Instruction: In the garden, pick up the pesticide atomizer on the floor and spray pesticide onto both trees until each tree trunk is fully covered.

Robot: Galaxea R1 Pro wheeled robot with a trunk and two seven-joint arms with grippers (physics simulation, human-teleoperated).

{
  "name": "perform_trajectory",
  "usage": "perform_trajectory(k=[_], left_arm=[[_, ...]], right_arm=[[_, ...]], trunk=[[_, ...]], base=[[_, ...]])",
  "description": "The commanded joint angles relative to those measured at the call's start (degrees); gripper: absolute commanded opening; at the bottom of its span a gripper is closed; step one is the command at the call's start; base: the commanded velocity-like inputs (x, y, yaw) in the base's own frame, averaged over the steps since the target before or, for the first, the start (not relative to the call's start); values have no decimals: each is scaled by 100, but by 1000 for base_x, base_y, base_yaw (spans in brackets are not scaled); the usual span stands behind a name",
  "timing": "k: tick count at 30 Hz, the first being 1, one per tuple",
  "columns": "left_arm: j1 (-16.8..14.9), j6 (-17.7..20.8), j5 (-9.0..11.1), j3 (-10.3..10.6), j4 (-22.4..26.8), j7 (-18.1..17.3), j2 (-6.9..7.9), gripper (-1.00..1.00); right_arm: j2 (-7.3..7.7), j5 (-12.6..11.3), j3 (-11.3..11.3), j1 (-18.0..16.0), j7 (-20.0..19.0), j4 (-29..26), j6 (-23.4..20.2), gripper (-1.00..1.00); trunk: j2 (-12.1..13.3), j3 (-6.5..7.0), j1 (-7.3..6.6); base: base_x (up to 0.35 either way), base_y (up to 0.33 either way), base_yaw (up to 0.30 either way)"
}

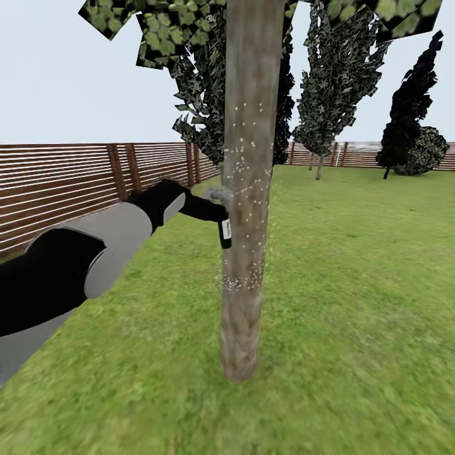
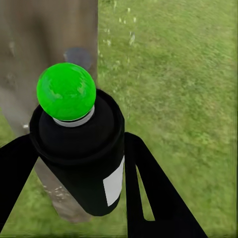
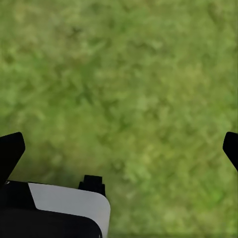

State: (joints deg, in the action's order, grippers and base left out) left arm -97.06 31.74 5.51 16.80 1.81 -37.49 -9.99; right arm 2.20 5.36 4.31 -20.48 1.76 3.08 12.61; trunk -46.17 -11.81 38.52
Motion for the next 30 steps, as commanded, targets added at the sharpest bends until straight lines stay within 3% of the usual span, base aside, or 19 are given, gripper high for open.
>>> perform_trajectory(k=[1,11,22,23,25,26,30], left_arm=[[40,-21,3,-27,2,14,-1,-100],[504,-812,-6,-36,-3,35,-1,-100],[681,-887,-11,-38,3,63,40,-100],[735,-900,-9,-40,3,101,92,-100],[867,-1457,-7,-42,-2,158,258,-100],[911,-1553,-7,-43,-3,179,291,-100],[1144,-1715,-4,-36,-5,811,339,-100]], right_arm=[[1,0,0,0,0,0,-1,100],[0,0,0,0,0,0,-1,100],[-15,-9,-8,0,-10,0,-2,100],[-12,-9,-8,0,-10,0,-3,100],[-3,-9,-9,0,-9,0,-4,100],[-1,-6,-9,0,-7,0,-4,100],[3,-1,-9,0,-1,0,3,100]], trunk=[[-1,1,0],[-1,1,0],[-1,1,0],[-1,1,0],[-1,1,0],[-1,1,0],[-1,1,0]], base=[[0,0,0],[0,0,0],[0,0,0],[0,0,0],[0,0,0],[0,0,0],[0,0,0]])
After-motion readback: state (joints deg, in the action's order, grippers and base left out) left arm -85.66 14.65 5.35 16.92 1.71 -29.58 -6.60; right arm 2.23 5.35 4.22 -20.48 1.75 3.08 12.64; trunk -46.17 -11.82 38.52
